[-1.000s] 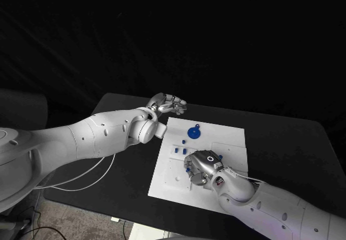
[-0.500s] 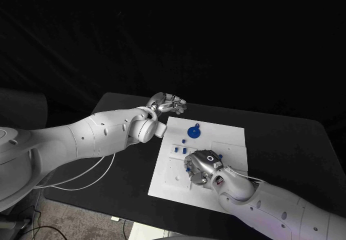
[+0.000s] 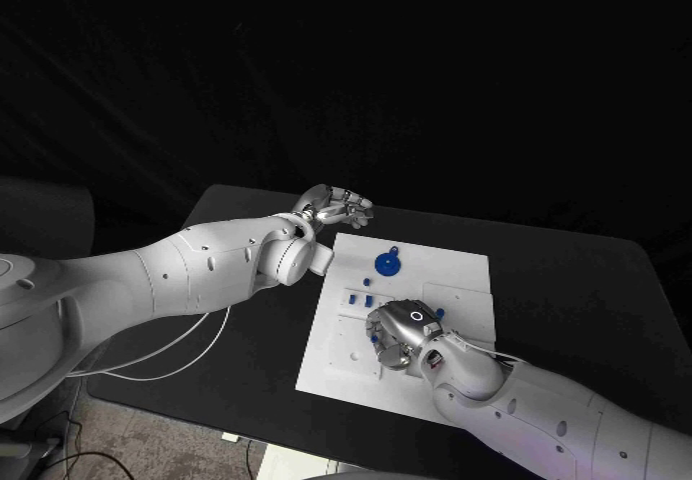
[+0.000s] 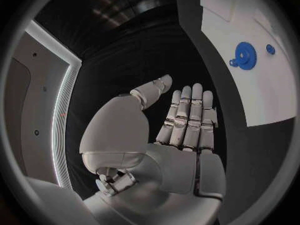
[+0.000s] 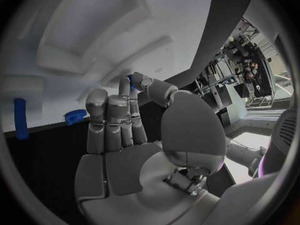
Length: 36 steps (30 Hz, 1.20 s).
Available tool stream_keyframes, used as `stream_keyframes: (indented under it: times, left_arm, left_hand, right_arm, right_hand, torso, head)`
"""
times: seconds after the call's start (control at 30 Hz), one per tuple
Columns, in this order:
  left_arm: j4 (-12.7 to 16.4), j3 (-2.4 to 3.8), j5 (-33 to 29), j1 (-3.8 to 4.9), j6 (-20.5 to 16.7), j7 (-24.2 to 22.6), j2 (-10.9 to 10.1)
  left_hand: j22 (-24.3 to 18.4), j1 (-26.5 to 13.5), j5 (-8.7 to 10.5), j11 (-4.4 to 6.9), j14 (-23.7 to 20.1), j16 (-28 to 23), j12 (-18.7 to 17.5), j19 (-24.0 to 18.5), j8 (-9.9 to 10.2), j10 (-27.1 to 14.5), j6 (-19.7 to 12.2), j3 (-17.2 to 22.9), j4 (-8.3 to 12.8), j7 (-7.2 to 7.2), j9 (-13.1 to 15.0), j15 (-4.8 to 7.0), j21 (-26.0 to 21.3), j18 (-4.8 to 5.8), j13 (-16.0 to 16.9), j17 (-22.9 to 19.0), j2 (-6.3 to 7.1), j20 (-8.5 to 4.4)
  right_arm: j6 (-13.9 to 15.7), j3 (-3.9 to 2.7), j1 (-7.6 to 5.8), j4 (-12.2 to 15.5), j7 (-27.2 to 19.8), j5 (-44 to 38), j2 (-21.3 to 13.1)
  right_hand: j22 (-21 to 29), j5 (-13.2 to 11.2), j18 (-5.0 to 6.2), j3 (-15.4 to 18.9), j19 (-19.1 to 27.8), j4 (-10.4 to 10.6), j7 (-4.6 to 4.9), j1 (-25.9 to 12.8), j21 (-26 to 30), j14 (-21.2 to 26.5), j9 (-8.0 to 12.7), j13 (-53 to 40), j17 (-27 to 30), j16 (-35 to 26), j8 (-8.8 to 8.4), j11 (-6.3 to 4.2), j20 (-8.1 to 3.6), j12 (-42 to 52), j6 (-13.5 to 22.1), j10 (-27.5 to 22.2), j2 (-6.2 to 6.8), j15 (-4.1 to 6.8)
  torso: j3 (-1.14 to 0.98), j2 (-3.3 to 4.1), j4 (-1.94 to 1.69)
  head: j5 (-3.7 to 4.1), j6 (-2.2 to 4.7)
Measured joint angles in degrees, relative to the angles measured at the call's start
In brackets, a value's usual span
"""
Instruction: Assemble the parts on the task board
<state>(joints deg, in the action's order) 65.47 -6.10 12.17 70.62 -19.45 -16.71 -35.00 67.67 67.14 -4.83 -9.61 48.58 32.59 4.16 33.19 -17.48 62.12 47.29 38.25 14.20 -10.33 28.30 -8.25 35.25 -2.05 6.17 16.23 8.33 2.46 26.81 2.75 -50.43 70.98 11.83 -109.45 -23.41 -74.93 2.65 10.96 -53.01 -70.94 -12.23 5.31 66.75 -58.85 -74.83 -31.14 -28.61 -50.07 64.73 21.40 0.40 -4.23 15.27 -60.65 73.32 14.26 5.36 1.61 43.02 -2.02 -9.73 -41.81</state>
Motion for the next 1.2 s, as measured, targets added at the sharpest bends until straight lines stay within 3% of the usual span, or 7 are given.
stream_keyframes:
  times: [0.3, 0.5, 0.67, 0.8, 0.93, 1.07, 1.2]
  left_arm:
    - [0.1, 0.0, 0.0, 0.0, 0.1, 0.0, -0.1]
    - [0.1, 0.0, 0.0, 0.01, 0.1, 0.1, -0.2]
    - [0.1, 0.0, 0.0, 0.01, 0.1, 0.1, -0.3]
    - [0.2, 0.0, 0.0, 0.01, 0.1, 0.1, -0.5]
    - [0.2, 0.0, 0.0, 0.01, 0.2, 0.1, -0.7]
    - [0.2, 0.0, 0.0, 0.01, 0.3, 0.2, -0.8]
    - [0.3, -0.01, 0.0, 0.01, 0.4, 0.2, -1.0]
  left_hand:
    - [0.0, 0.0, 0.0, 0.0, 0.0, 0.0, 0.0, 0.0, 0.0, 0.0, 0.0, 0.0, 0.0, 0.0, 0.0, 0.0, 0.0, 0.0, 0.0, 0.1, 0.0, 0.0]
    - [0.0, 0.0, 0.0, 0.0, 0.0, 0.0, 0.0, 0.0, 0.0, 0.0, -0.4, 0.0, 0.0, -0.06, 0.0, 0.0, 0.0, 0.0, 0.0, 0.1, 0.0, 0.0]
    - [0.0, 0.0, 0.0, 0.0, 0.0, -0.2, 0.0, 0.0, 0.0, 0.0, -0.4, 0.0, 0.0, -0.06, 0.0, 0.0, 0.0, 0.0, -0.1, 0.1, 0.0, 0.0]
    - [0.1, 0.0, 0.0, 0.0, -0.1, -0.2, 0.0, 0.0, 0.0, 0.0, -0.4, 0.0, 0.0, -0.06, 0.0, -0.13, 0.0, 0.01, -0.1, 0.2, 0.0, 0.0]
    - [0.1, 0.0, 0.0, -0.22, -0.2, -0.2, 0.0, 0.2, 0.0, -0.2, -0.4, 0.0, 0.0, -0.06, 0.0, -0.21, -0.2, 0.02, -0.2, 0.2, 0.0, 0.21]
    - [0.1, 0.0, -0.12, -0.22, -0.2, -0.5, 0.0, 0.2, 0.0, -0.2, -0.4, 0.0, 0.0, -0.06, 0.0, -0.21, -0.2, 0.01, -0.3, 0.4, 0.0, 0.21]
    - [0.2, 0.0, -0.44, -0.22, -0.2, -0.6, 0.0, 0.2, -0.2, -0.2, -0.4, 0.0, 0.0, -0.06, 0.0, -0.21, -0.2, 0.01, -0.3, 0.5, 0.0, 0.21]
  right_arm:
    - [-0.9, -0.09, -0.1, -0.1, -0.2, 1.2, 0.0]
    - [-0.9, -0.07, -0.09, 0.2, -0.9, 3.1, -0.3]
    - [-0.7, 0.03, -0.02, 1.7, -1.3, 4.5, -1.1]
    - [0.0, -0.05, 0.06, 3.8, -1.3, 5.3, -2.5]
    - [0.8, -1.61, 0.1, 5.8, -0.7, 5.8, -4.2]
    - [1.4, -4.32, -0.05, 9.0, -0.4, 6.8, -6.5]
    - [0.6, -6.06, -1.68, 11.1, -1.4, 9.7, -9.6]
  right_hand:
    - [0.0, 0.6, 0.0, 1.5, 0.7, 0.6, 0.95, -1.2, 0.0, 0.5, 0.0, 0.6, 0.1, -0.6, -0.85, 1.06, 0.23, -2.0, 1.2, -1.1, 0.42, -0.28]
    - [0.0, 2.8, -0.54, 6.5, 1.7, 0.0, 1.43, -3.8, 0.0, 1.2, 1.7, 0.8, 0.3, -0.9, -3.69, 2.81, 0.36, -5.2, 4.1, -4.8, 2.16, -1.93]
    - [0.0, 4.3, -1.52, 10.9, 2.4, -1.7, 3.94, -4.8, 0.5, 1.8, 2.6, 4.4, 0.3, -1.0, -5.35, 4.57, 0.63, -8.7, 8.1, -8.9, 2.52, -3.42]
    - [0.0, 4.5, -1.74, 12.8, 3.3, -2.9, 4.63, -4.9, 1.3, 2.7, 3.1, 5.5, 0.5, -1.2, -5.84, 5.63, 0.95, -10.0, 9.5, -10.8, 2.62, -4.37]
    - [0.0, 4.2, -1.75, 12.9, 3.3, -2.9, 4.71, -4.9, 1.5, 2.8, 3.2, 5.9, 0.6, -1.2, -5.84, 5.64, 0.96, -10.0, 9.6, -10.8, 2.62, -4.43]
    - [0.0, 2.8, -1.74, 12.4, 3.3, -2.4, 4.71, -4.2, 1.7, 2.8, 3.3, 6.4, 0.7, -1.2, -5.84, 5.2, 0.96, -10.0, 9.6, -10.3, 2.74, -4.43]
    - [0.0, 2.4, -1.76, 11.8, 3.3, -1.8, 4.32, -3.6, 1.7, 2.8, 3.4, 6.7, 0.8, -1.2, -5.64, 5.13, 0.97, -10.0, 9.2, -9.6, 2.52, -4.43]
  torso:
    - [0.02, 0.0, 0.02]
    - [-0.02, -0.01, 0.04]
    - [-0.05, 0.0, 0.04]
    - [-0.05, 0.0, 0.04]
    - [-0.06, 0.0, 0.06]
    - [-0.07, -0.01, 0.07]
    - [-0.07, -0.01, 0.1]
  head:
    - [-0.01, -0.15]
    - [-0.03, -0.2]
    - [0.03, -0.21]
    - [0.09, -0.12]
    - [0.1, -0.01]
    - [0.13, 0.2]
    - [0.54, 0.44]
